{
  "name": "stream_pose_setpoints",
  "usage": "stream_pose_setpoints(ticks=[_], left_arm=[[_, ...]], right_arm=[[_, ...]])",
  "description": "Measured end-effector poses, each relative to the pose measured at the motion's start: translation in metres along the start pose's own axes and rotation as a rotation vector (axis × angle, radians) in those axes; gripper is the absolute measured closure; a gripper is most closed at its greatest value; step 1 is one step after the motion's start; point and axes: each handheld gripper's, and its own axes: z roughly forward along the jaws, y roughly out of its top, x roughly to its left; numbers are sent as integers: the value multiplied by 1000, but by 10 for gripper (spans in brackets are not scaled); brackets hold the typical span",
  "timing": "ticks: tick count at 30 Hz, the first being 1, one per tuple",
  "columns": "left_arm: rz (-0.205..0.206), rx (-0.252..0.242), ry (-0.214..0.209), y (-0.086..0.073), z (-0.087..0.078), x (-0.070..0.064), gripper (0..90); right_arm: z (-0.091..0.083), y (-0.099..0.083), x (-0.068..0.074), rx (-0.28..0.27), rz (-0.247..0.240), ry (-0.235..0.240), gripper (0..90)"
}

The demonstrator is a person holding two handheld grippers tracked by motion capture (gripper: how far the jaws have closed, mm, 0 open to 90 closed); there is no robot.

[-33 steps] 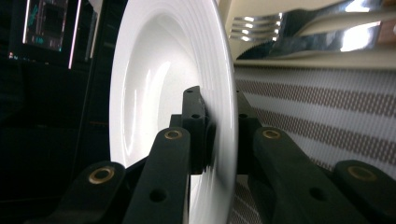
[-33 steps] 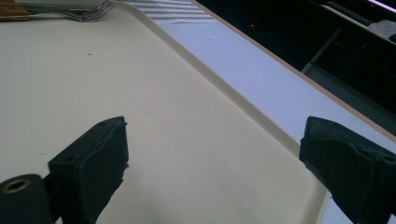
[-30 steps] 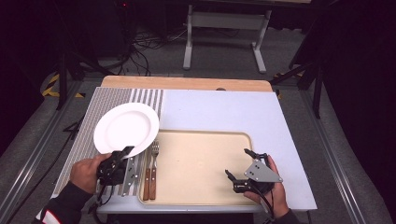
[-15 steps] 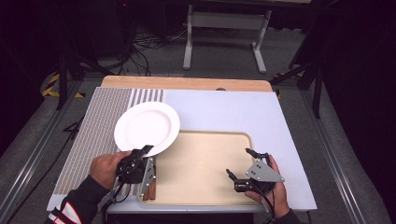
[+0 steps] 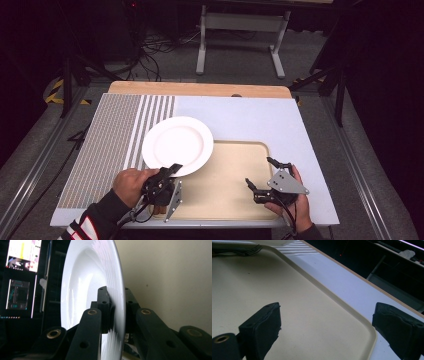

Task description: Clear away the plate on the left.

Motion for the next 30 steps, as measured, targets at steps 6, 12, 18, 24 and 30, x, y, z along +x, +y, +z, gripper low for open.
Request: stream_pose_setpoints(ticks=[6, 12, 18, 24, 30], left_arm=[[32, -24, -16, 13, 0, -6, 808], [56, -51, -39, 25, 2, -13, 804], [88, -86, -55, 38, 1, -20, 800], [123, -106, -72, 48, 1, -28, 798], [135, -125, -107, 55, 1, -38, 792]], right_arm=[[-1, 0, -1, 0, -3, -8, 89], [-2, -1, -5, -2, 6, -25, 90], [-4, -2, -8, -6, 10, -41, 90], [-6, -2, -11, -8, 8, -55, 90], [-8, -3, -13, -13, 22, -64, 91]])
